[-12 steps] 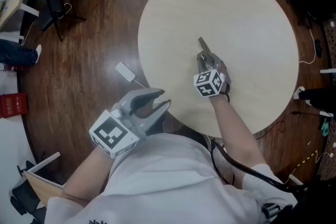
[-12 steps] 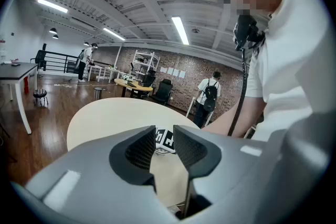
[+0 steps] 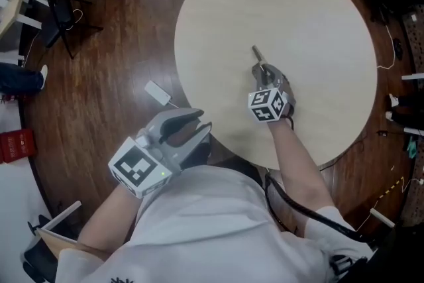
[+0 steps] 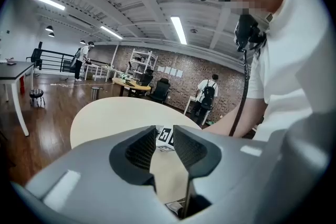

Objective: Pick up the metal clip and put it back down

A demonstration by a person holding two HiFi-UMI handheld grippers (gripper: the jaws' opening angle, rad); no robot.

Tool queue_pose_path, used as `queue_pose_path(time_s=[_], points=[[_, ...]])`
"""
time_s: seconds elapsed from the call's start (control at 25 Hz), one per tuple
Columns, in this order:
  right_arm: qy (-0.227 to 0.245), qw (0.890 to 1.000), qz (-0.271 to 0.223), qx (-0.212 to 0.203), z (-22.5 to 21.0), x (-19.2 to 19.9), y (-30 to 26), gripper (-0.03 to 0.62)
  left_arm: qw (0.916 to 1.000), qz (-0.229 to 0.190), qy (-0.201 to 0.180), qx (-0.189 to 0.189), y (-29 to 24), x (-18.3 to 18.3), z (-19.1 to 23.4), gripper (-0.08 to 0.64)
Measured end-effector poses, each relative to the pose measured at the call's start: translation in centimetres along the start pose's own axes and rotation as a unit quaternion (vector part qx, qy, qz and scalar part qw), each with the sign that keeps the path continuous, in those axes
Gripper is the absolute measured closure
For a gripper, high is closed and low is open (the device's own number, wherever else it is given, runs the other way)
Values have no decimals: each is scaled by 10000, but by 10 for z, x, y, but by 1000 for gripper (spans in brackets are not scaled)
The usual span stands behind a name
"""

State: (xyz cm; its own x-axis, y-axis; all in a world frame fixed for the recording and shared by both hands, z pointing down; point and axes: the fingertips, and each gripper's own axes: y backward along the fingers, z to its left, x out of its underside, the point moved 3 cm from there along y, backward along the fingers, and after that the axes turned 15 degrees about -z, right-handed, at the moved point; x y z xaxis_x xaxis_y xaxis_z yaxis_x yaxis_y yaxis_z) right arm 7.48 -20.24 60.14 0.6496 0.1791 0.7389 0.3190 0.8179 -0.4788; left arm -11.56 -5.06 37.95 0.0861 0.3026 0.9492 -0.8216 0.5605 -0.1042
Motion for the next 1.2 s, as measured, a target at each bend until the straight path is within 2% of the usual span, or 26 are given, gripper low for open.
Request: queue_pose_path(time_s=[0.2,0.4,0.8,1.08,1.2], points=[[-164,9998,-129,-28,-12,-10,11,588,9999,-110,-25,126,0,-1,2,459],[-487,9980,-394,-5,-29,-32,46,591,9993,-230,-40,281,-4,-3,-2,460],[-845,9911,-1025,-63,-67,-85,155,591,9962,-520,-120,687,-34,-8,-18,460],[-1171,9787,-1681,141,-97,-117,245,590,9938,-509,-273,947,-63,-12,-33,460],[-1387,9734,-1814,202,-104,-125,280,590,9926,-529,-336,1039,-73,-16,-39,459]])
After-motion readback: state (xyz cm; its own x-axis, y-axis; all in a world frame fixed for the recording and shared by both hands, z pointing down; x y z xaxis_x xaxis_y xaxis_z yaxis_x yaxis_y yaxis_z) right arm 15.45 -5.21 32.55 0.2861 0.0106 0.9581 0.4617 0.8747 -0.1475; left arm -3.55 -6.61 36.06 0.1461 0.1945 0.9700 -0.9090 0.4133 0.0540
